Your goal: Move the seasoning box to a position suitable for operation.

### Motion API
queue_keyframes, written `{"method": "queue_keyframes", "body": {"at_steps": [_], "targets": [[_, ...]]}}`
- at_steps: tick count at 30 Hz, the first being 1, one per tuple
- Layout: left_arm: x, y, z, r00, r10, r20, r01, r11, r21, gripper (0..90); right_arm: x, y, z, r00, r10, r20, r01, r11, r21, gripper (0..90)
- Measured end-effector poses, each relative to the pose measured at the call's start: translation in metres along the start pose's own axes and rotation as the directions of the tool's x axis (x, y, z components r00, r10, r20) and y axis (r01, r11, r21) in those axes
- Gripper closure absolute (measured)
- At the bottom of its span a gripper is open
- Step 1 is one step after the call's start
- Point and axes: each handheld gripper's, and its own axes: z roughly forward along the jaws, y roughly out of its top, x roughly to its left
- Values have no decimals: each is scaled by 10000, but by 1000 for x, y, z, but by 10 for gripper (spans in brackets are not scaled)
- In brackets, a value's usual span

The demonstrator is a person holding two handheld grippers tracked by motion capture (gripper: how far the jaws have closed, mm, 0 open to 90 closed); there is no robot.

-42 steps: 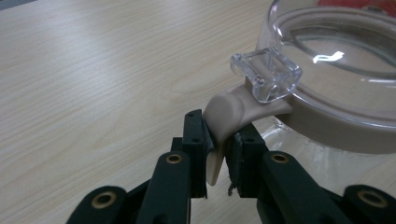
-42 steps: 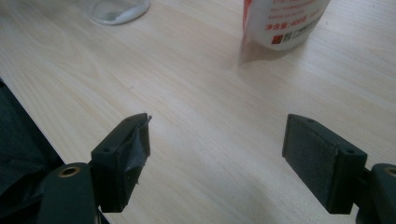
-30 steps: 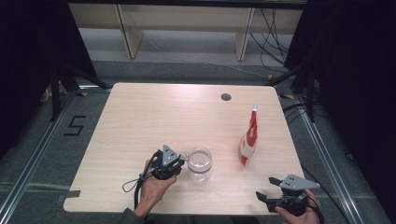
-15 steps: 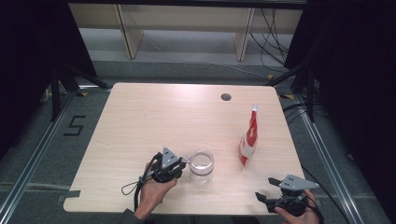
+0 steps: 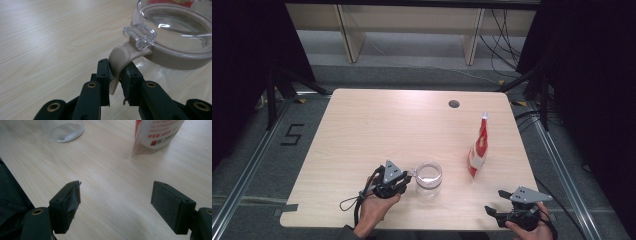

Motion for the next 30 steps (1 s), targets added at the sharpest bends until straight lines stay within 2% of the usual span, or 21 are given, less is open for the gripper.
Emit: {"method": "queue_keyframes", "body": {"at_steps": [1, 2, 3, 4, 5, 6, 7, 8, 10, 11, 13, 15, 17, 20, 21, 22, 24, 27, 28, 29, 30], "targets": [[0, 0, 0, 10000, 0, 0, 0, 10000, 0, 761, 0, 0, 0, 10000, 0, 0, 0, 10000, 0, 245], [0, 0, 0, 9999, -55, 90, 56, 10000, -73, 746, -2, 0, 1, 9996, -291, 9, 291, 9996, -66, 268], [0, 1, -2, 9999, -152, 52, 152, 9998, -87, 746, -2, 0, 1, 9996, -291, 9, 291, 9996, -66, 268], [1, 2, -4, 9999, -20, 121, 22, 9999, -109, 711, -2, 0, 2, 9994, -238, -261, 237, 9997, -24, 268], [1, 2, -4, 9999, -20, 121, 22, 9999, -109, 692, -2, 0, 2, 9994, -238, -261, 237, 9997, -24, 268], [1, 2, -5, 9996, -207, 182, 212, 9993, -294, 674, -3, 0, 2, 9990, -283, -333, 282, 9996, -35, 267], [1, 1, -6, 9992, -326, 216, 333, 9989, -315, 659, -1, 0, 1, 9996, -50, -288, 52, 10000, 39, 268], [3, 2, -9, 9996, -144, 249, 150, 9996, -250, 640, -2, -1, 1, 9997, -183, -159, 182, 9998, -63, 267], [2, 1, -11, 9994, -189, 284, 196, 9995, -241, 613, -2, -1, 1, 9996, -240, -147, 239, 9997, -73, 266], [4, 1, -14, 9996, 133, 243, -129, 9998, -175, 600, -1, -1, 1, 9997, -162, -192, 161, 9999, -50, 266], [5, 1, -16, 9995, 152, 279, -147, 9997, -169, 583, -1, 0, 1, 9996, -191, -231, 191, 9998, -16, 266], [5, 1, -18, 9995, -128, 276, 136, 9994, -321, 558, -1, 0, 3, 9991, -238, -358, 236, 9997, -66, 265], [7, 2, -22, 9990, -252, 382, 266, 9990, -371, 543, -2, 0, 2, 9991, -310, -275, 309, 9995, -31, 265], [10, 5, -26, 9979, -465, 440, 484, 9979, -425, 451, -1, 0, 2, 9993, -298, -209, 296, 9995, -92, 262], [10, 5, -26, 9972, -629, 403, 647, 9968, -463, 451, -1, 0, 2, 9993, -298, -209, 296, 9995, -92, 262], [12, 6, -28, 9976, -542, 429, 557, 9978, -355, 441, 1, 0, 2, 9997, -81, -226, 81, 10000, -22, 261], [14, 7, -27, 9969, -644, 452, 665, 9967, -456, 417, -1, 0, 2, 9992, -287, -286, 286, 9996, -69, 261], [16, 9, -29, 9957, -792, 474, 814, 9955, -479, 397, -1, 0, 1, 9994, -263, -233, 261, 9996, -87, 260], [17, 9, -30, 9942, -951, 506, 979, 9936, -558, 391, 0, 0, 1, 9996, -125, -246, 124, 9999, -54, 259], [17, 9, -30, 9942, -951, 506, 979, 9936, -558, 386, 0, 0, 1, 9996, -125, -246, 124, 9999, -54, 259], [17, 10, -30, 9923, -1113, 544, 1142, 9920, -534, 381, -1, 0, 2, 9993, -285, -222, 283, 9996, -49, 260]]}}
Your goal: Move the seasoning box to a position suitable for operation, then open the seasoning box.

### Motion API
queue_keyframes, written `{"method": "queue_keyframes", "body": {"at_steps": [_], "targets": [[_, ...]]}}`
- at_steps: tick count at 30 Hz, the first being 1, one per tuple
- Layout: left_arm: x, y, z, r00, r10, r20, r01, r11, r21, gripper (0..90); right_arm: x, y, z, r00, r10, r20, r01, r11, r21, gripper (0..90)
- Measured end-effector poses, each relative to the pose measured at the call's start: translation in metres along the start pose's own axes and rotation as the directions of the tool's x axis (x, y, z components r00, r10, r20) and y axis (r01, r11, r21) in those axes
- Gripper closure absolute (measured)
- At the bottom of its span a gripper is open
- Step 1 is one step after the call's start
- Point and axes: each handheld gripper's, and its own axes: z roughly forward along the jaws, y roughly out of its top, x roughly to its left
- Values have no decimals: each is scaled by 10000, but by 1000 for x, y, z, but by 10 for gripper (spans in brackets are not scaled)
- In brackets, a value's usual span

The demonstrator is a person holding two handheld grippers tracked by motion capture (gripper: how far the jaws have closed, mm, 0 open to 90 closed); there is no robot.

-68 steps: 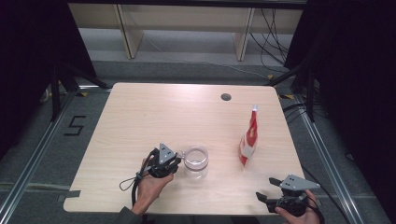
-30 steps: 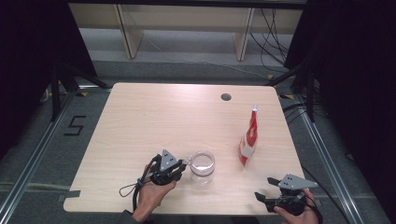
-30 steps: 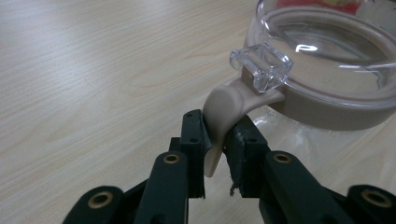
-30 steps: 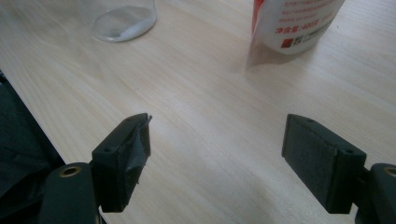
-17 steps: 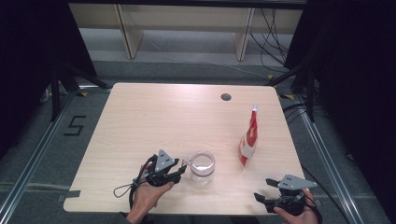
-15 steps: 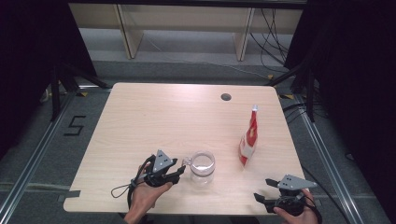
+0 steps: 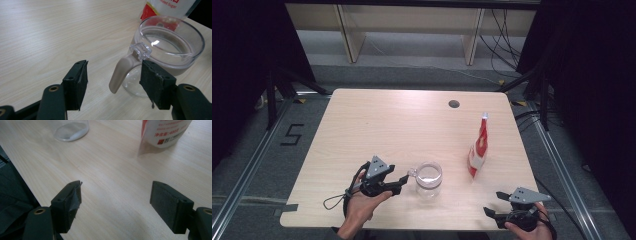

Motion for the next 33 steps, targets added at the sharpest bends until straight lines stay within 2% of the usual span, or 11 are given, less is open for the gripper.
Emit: {"method": "queue_keyframes", "body": {"at_steps": [9, 11, 16, 19, 20, 24, 26, 27, 28, 31, 33], "targets": [[1, 7, -5, 10000, 19, 57, -18, 9997, -225, 380, 0, 0, 0, 10000, -45, -21, 45, 10000, 5, 259], [0, 9, -6, 9999, -113, 106, 116, 9994, -334, 386, 3, 0, 1, 9997, 237, -53, -236, 9997, 81, 259], [-1, 12, -7, 9997, -173, 187, 181, 9990, -412, 388, 0, 0, 1, 10000, -83, -40, 83, 10000, 20, 259], [-3, 14, -7, 9993, -232, 277, 246, 9985, -494, 389, 2, 0, 1, 9994, 337, -13, -337, 9994, 52, 259], [-4, 15, -8, 9996, -1, 275, 13, 9991, -435, 390, 2, 0, 0, 9996, 267, -14, -267, 9996, 50, 258], [-11, 17, -6, 9985, 78, 538, -52, 9989, -475, 414, 1, 0, 1, 10000, -65, -27, 65, 10000, 0, 258], [-15, 19, -5, 9976, 136, 674, -102, 9987, -498, 429, 3, 0, 1, 9999, 146, -62, -146, 9999, 37, 258], [-16, 20, -4, 9969, 228, 756, -188, 9984, -526, 445, 1, 1, 2, 9999, -109, -80, 109, 9999, -16, 257], [-18, 23, -4, 9961, 336, 811, -293, 9981, -535, 471, 3, 0, 1, 9995, 286, -107, -285, 9995, 141, 258], [-18, 24, -4, 9949, 559, 842, -504, 9965, -665, 537, 0, 0, 2, 9999, -122, -55, 122, 9999, -19, 258], [-18, 24, -3, 9946, 689, 777, -629, 9950, -775, 608, 4, 0, 1, 9996, 256, -101, -254, 9996, 118, 258]]}}
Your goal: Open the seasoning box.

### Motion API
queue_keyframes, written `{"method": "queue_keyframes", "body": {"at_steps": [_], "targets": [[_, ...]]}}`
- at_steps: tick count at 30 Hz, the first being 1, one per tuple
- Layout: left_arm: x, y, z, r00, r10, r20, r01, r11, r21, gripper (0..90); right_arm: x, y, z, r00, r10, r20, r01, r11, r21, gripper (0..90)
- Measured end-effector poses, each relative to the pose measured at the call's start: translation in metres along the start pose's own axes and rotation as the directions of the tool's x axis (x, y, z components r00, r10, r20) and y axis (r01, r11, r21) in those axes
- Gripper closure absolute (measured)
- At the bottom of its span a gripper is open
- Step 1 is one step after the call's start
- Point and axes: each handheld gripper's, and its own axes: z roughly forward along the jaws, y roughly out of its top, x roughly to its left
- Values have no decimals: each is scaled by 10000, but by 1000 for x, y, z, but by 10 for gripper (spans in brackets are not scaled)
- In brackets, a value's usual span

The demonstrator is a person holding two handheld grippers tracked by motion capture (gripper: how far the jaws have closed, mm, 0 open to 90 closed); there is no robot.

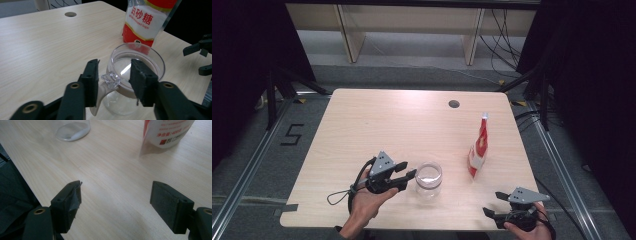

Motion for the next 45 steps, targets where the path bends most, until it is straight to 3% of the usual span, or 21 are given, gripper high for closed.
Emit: {"method": "queue_keyframes", "body": {"at_steps": [2, 5, 10, 14, 17, 18, 19, 20, 21, 26, 27, 28, 31, 34, 39, 42, 44, 45], "targets": [[0, 0, 1, 10000, 43, -22, -43, 9999, -98, 686, -3, 1, 2, 9990, -394, -221, 393, 9992, -61, 258], [2, 1, 1, 9998, 192, -107, -194, 9998, -112, 770, -3, 1, 2, 9993, -377, -5, 377, 9993, -62, 257], [3, 0, 4, 9999, -36, -119, 34, 9998, -177, 822, -3, 1, 1, 9995, -325, -63, 325, 9995, -27, 258], [3, 0, 5, 9997, 216, -132, -217, 9997, -121, 844, -2, 1, 3, 9993, -332, -192, 330, 9994, -81, 258], [2, 0, 6, 9995, 259, -157, -260, 9996, -95, 852, -2, 2, 4, 9991, -325, -277, 323, 9995, -65, 258], [4, 1, 7, 9994, 306, -139, -308, 9995, -117, 857, 3, 2, 3, 9999, -1, -143, 2, 10000, 52, 258], [4, 1, 7, 9994, 306, -139, -308, 9995, -117, 859, 3, 2, 3, 9999, -1, -143, 2, 10000, 52, 258], [4, 1, 6, 9993, 294, -212, -296, 9995, -83, 859, 0, 3, 4, 9989, -459, -91, 458, 9989, -94, 258], [4, 0, 7, 9997, 112, -218, -114, 9999, -102, 860, 0, 3, 4, 9991, -398, -119, 397, 9992, -91, 258], [5, -2, 11, 9998, 160, -95, -161, 9999, -44, 861, 1, 3, 6, 9989, -419, -209, 417, 9991, -96, 257], [4, -2, 11, 9998, 139, -128, -139, 9999, 18, 861, 4, 3, 5, 9994, -161, -303, 160, 9999, -29, 258], [4, -3, 11, 9997, 181, -133, -181, 9998, 23, 861, 2, 4, 7, 9987, -396, -334, 391, 9991, -162, 258], [3, -4, 13, 9995, 283, -165, -281, 9996, 83, 860, 5, 5, 8, 9982, -331, -491, 325, 9994, -136, 258], [4, -6, 13, 9997, 200, -164, -199, 9998, 58, 860, 7, 8, 10, 9960, -662, -601, 640, 9972, -383, 258], [7, -7, 14, 9999, -5, -121, 6, 10000, 38, 853, 9, 11, 13, 9949, -580, -822, 544, 9975, -452, 258], [8, -6, 15, 9999, 71, -90, -70, 10000, 30, 851, 11, 13, 15, 9955, -636, -700, 603, 9971, -474, 258], [7, -6, 15, 9998, 178, -111, -178, 9998, 23, 850, 12, 16, 19, 9919, -753, -1022, 701, 9961, -540, 263], [7, -6, 15, 9997, 206, -118, -206, 9998, 22, 850, 12, 17, 20, 9921, -852, -923, 797, 9949, -623, 273]]}}
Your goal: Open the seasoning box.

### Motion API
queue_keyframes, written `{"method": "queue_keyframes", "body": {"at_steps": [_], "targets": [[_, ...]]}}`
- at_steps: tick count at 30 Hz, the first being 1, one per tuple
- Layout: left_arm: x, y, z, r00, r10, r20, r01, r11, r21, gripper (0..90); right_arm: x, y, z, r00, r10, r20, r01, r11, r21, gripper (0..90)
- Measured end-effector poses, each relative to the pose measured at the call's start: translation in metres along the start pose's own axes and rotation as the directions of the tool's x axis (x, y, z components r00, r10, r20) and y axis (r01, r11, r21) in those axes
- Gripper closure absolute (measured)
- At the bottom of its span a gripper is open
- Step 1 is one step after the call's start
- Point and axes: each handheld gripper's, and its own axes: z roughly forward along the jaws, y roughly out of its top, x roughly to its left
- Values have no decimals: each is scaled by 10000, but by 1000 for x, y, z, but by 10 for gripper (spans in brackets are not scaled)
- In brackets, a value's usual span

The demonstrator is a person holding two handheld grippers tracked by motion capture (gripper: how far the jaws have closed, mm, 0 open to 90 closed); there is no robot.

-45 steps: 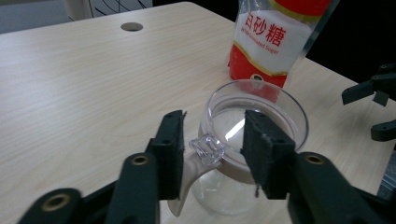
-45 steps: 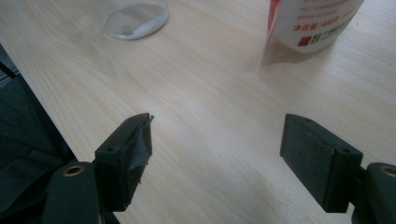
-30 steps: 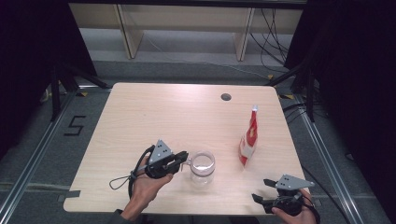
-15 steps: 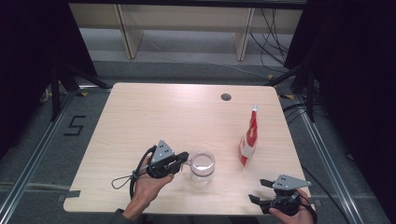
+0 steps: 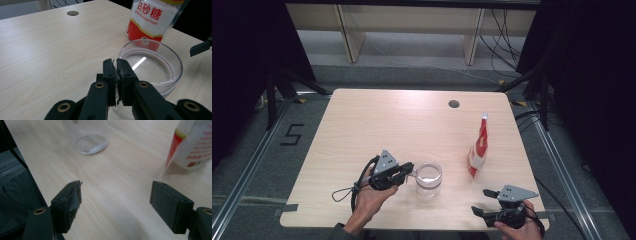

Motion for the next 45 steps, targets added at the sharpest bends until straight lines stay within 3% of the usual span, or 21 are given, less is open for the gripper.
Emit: {"method": "queue_keyframes", "body": {"at_steps": [1, 2, 4, 5, 6, 7, 8, 10, 13, 22, 24, 33, 45], "targets": [[0, 0, 0, 10000, 31, -7, -31, 10000, -7, 850, 2, 1, 0, 9998, 193, 53, -193, 9998, 51, 292], [0, 0, 0, 10000, 42, -9, -42, 10000, -11, 850, 1, 2, 1, 10000, 24, 30, -24, 9999, -122, 313], [0, 0, 0, 10000, 42, 6, -42, 10000, -20, 850, 3, 6, 2, 9998, 157, -140, -163, 9989, -430, 352], [0, 0, 0, 10000, 60, 16, -60, 10000, -19, 850, 1, 9, 2, 9998, -220, 22, 221, 9974, -686, 379], [1, -1, 0, 10000, 63, 34, -63, 10000, -32, 849, 3, 11, 4, 9997, -213, -112, 203, 9963, -835, 419], [1, -1, 0, 10000, 62, 21, -62, 10000, -44, 848, 1, 14, 5, 9982, -587, -76, 577, 9935, -981, 444], [0, -1, 0, 10000, 83, 5, -83, 10000, -43, 848, 4, 16, 6, 9990, -436, -83, 425, 9937, -1033, 465], [0, -1, 0, 10000, 81, 13, -81, 10000, -50, 849, 6, 24, 12, 9964, -848, -17, 840, 9891, -1213, 517], [0, -2, 0, 10000, -36, -2, 36, 10000, -72, 849, 8, 30, 15, 9937, -1103, 179, 1117, 9850, -1316, 541], [-1, -3, 0, 9999, 113, -52, -114, 9998, -180, 848, 11, 43, 29, 9900, -1401, -189, 1357, 9793, -1499, 699], [-1, -3, -1, 9998, 154, -132, -156, 9998, -150, 848, 12, 45, 30, 9912, -1324, -64, 1299, 9795, -1540, 724], [-1, -4, -1, 9997, 188, -147, -190, 9997, -154, 848, 15, 52, 36, 9899, -1377, -328, 1301, 9766, -1712, 799], [-3, -5, -1, 9994, 195, -270, -202, 9994, -290, 849, 14, 58, 42, 9868, -1561, -439, 1459, 9726, -1810, 820]]}}
